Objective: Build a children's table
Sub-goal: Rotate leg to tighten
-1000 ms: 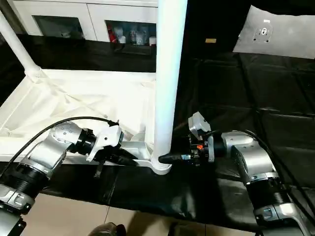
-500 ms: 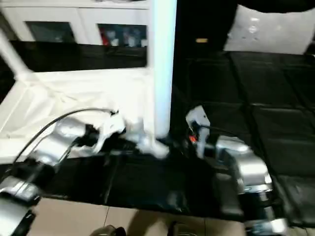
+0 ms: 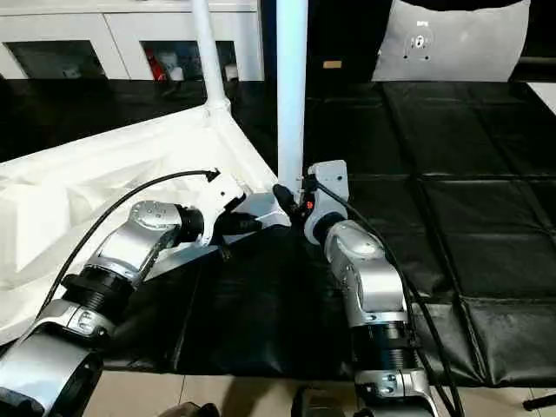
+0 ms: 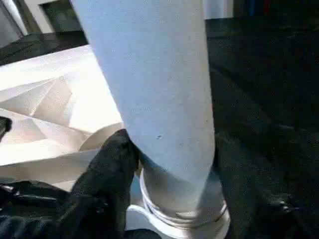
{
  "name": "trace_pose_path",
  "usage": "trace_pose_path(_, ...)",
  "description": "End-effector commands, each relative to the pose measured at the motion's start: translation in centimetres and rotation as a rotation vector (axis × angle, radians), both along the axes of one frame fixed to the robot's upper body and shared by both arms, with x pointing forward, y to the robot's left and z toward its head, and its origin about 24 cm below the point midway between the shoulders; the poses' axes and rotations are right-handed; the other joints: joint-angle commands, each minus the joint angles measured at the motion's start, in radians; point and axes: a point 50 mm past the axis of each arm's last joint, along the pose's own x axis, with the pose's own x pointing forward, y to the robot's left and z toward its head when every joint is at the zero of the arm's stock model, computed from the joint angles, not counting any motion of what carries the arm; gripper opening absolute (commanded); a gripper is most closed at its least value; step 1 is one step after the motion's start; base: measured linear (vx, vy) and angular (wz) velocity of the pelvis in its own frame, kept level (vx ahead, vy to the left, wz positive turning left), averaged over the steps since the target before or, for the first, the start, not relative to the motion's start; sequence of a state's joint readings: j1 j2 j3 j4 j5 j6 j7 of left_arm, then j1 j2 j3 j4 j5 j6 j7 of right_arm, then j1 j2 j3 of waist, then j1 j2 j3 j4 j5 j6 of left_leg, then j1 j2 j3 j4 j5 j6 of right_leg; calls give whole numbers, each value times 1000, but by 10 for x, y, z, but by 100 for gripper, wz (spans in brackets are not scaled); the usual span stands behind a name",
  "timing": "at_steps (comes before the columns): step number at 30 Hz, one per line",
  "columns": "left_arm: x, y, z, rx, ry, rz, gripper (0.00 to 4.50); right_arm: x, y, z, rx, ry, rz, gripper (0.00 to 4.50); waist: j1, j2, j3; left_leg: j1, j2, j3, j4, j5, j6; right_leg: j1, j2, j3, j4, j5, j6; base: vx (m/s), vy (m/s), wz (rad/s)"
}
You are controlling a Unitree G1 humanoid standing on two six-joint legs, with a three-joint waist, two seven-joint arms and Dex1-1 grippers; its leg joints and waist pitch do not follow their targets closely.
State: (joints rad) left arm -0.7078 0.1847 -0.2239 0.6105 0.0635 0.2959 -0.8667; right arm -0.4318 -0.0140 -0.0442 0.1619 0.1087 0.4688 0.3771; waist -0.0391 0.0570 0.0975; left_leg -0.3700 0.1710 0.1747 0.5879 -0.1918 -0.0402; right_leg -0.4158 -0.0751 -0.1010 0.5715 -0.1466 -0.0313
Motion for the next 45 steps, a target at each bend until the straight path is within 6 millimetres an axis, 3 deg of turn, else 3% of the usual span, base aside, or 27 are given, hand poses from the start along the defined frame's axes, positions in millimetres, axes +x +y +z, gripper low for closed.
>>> trace_pose_path(1, -3, -18, 14, -58, -74, -85, 0, -14, 36, -12, 37, 58, 241, 288, 11, -5, -76, -3, 46, -23, -60, -146, 113, 71, -75, 53, -71, -269, -203, 0, 0, 0)
trace_pose_path(6, -6, -3, 12, -23, -84, -112, 0, -16, 16, -15, -45, 18, 297, 333, 15, -5, -80, -5, 46, -21, -56, -132, 128, 75, -76, 53, -67, -236, -217, 0, 0, 0)
trace_pose_path(9, -10, 11, 9, 24, -88, -182, 0, -16, -18, -15, -105, -12, 341, 333, 25, -12, -78, -1, 49, -20, -56, -143, 126, 72, -77, 54, -72, -286, -206, 0, 0, 0)
trace_pose_path(13, -20, 22, 6, 54, -72, -314, 0, -17, -41, -4, -96, -66, 460, 333, 38, -10, -80, 0, 51, -19, -55, -153, 134, 72, -78, 55, -67, -274, -212, 0, 0, 0)
trace_pose_path(14, -22, 23, 5, 55, -61, -330, 0, -18, -44, -3, -98, -72, 488, 333, 38, -26, -81, -2, 53, -18, -55, -155, 137, 75, -78, 56, -65, -274, -214, 0, 0, 0)
trace_pose_path(15, -24, 25, 5, 54, -49, -349, 0, -20, -47, -2, -101, -77, 521, 333, 48, -15, -78, 2, 56, -16, -55, -144, 135, 67, -78, 57, -65, -290, -214, 0, 0, 0)
trace_pose_path(18, -34, 28, 4, 78, -45, -474, 0, -27, -57, -1, -100, -66, 693, 333, 59, -18, -76, 6, 57, -14, -55, -151, 133, 64, -78, 57, -67, -314, -209, 0, 0, 0)
trace_pose_path(20, -35, 28, 4, 83, -47, -488, 0, -28, -58, -1, -96, -59, 717, 333, 70, -17, -77, 5, 59, -14, -55, -145, 134, 64, -76, 57, -64, -311, -206, 0, 0, 0)
trace_pose_path(21, -36, 28, 4, 88, -55, -510, 0, -29, -60, -2, -89, -39, 761, 333, 76, -28, -79, 7, 60, -11, -55, -138, 137, 62, -75, 58, -65, -303, -205, 0, 0, 0)
trace_pose_path(22, -36, 28, 4, 88, -55, -512, 0, -29, -60, -2, -89, -38, 765, 333, 82, -23, -78, 7, 60, -13, -55, -132, 136, 62, -77, 58, -61, -306, -208, 0, 0, 0)
trace_pose_path(24, -37, 29, 4, 92, -60, -541, 0, -31, -62, -3, -93, -15, 838, 333, 88, -26, -78, 7, 61, -13, -55, -129, 133, 62, -78, 57, -62, -314, -202, 0, 0, 0)
trace_pose_path(25, -38, 29, 5, 95, -58, -559, 0, -32, -63, -2, -83, 3, 887, 308, 91, -27, -79, 5, 60, -13, -54, -126, 135, 64, -78, 56, -60, -309, -203, 0, 0, 0)
trace_pose_path(29, -42, 31, 6, 98, -45, -604, 0, -31, -61, -1, -89, 27, 964, 289, 100, -25, -80, 5, 61, -14, -53, -111, 137, 61, -79, 57, -56, -298, -207, 0, 0, 0)
trace_pose_path(31, -44, 31, 7, 100, -39, -625, 0, -30, -59, -1, -89, 33, 986, 271, 101, -26, -81, 4, 59, -13, -52, -107, 134, 62, -79, 57, -57, -297, -209, 0, 0, 0)
trace_pose_path(32, -46, 32, 7, 103, -34, -641, 0, -29, -58, -1, -83, 35, 1005, 262, 103, -21, -82, 5, 60, -14, -51, -106, 133, 63, -80, 56, -55, -295, -211, 0, 0, 0)
trace_pose_path(35, -48, 31, 7, 101, -30, -659, 0, -29, -56, -1, -66, 43, 1032, 232, 105, -27, -80, 3, 61, -14, -52, -100, 136, 61, -77, 56, -54, -272, -216, 0, 0, 0)
trace_pose_path(36, -48, 31, 7, 101, -30, -659, 0, -29, -56, -1, -66, 43, 1032, 222, 106, -25, -81, 3, 62, -15, -53, -101, 137, 63, -79, 56, -52, -273, -218, 0, 0, 0)
trace_pose_path(45, -49, 31, 5, 103, -20, -649, 0, -34, -52, -2, -12, 67, 1095, 200, 109, -24, -77, 5, 61, -15, -54, -109, 129, 61, -77, 56, -56, -302, -207, 0, 0, 0)
